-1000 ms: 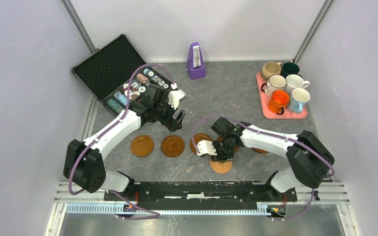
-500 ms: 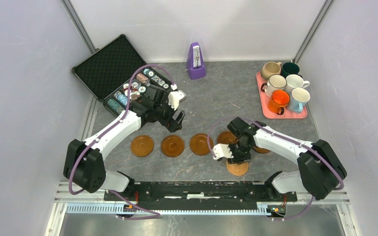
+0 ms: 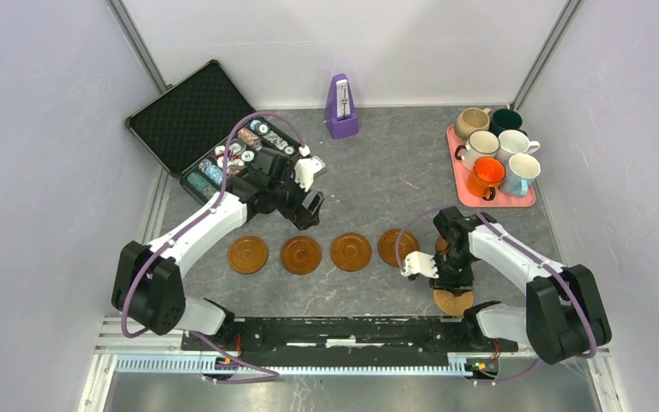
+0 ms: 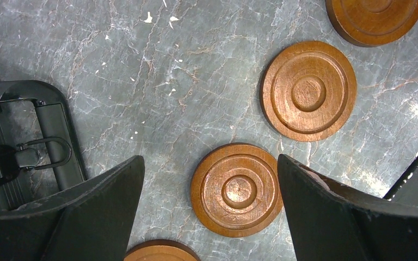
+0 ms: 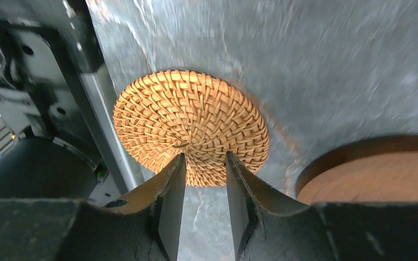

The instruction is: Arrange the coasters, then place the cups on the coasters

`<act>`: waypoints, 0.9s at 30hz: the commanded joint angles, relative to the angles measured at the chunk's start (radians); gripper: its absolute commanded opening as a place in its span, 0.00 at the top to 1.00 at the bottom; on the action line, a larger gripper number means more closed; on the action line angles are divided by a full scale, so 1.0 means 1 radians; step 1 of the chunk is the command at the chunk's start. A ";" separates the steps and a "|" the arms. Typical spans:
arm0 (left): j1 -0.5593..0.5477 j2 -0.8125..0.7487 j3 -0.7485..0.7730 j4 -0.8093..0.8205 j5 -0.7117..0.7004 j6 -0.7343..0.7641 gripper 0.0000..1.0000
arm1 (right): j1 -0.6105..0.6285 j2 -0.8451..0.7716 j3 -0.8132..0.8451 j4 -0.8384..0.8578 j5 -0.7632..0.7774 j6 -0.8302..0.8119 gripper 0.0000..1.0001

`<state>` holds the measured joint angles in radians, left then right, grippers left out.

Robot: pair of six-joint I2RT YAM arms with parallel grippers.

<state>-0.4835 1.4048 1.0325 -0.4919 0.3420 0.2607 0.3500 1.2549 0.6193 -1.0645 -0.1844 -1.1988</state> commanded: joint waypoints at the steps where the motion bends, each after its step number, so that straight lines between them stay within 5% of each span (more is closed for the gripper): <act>1: 0.002 0.013 0.017 0.036 0.026 0.000 0.03 | -0.109 0.033 -0.061 -0.100 0.160 -0.052 0.60; 13: 0.003 0.043 0.035 0.047 0.045 -0.004 0.03 | -0.500 0.203 0.138 0.038 0.259 -0.099 0.60; 27: 0.015 0.043 0.051 0.038 0.016 -0.028 0.03 | -0.557 0.446 0.444 0.124 0.154 -0.009 0.59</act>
<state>-0.4778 1.4483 1.0386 -0.4770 0.3496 0.2607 -0.2031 1.6733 1.0229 -0.9516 0.0025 -1.2175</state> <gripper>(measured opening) 0.971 0.407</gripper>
